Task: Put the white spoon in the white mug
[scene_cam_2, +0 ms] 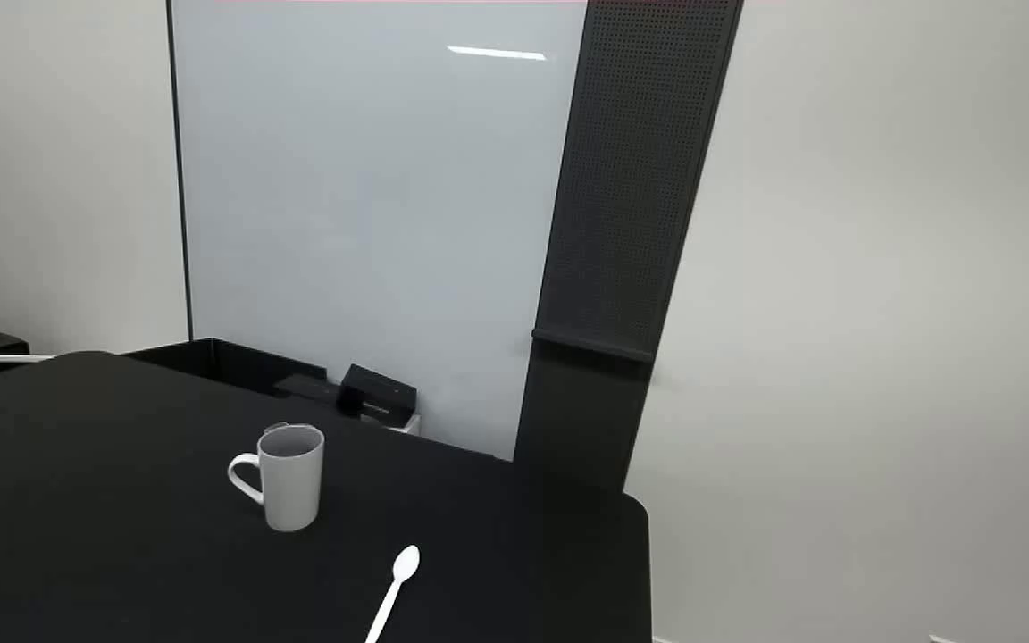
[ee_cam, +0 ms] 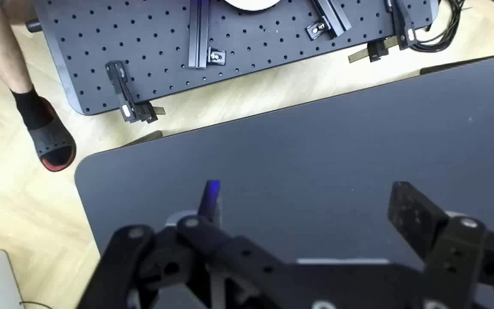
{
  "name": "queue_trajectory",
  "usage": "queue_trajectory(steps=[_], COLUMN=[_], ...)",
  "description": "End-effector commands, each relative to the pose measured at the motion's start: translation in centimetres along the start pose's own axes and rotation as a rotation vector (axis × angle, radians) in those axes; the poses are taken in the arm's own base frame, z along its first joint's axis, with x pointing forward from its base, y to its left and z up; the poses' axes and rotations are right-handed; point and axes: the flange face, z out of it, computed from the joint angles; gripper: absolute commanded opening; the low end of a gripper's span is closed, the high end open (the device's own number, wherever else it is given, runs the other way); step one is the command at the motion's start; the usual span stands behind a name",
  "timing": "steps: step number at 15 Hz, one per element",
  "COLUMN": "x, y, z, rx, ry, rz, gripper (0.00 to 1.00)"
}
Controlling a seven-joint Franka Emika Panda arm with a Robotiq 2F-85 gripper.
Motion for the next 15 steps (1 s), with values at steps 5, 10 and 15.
queue_trajectory(steps=[5,10,15], x=[0.0,0.0,1.9], y=[0.0,0.0,2.4], z=[-0.1,-0.1,-0.1], rx=[0.0,0.0,0.009], ry=[0.003,0.003,0.1], rz=[0.0,0.0,-0.048], gripper=[1.0,1.0,1.0])
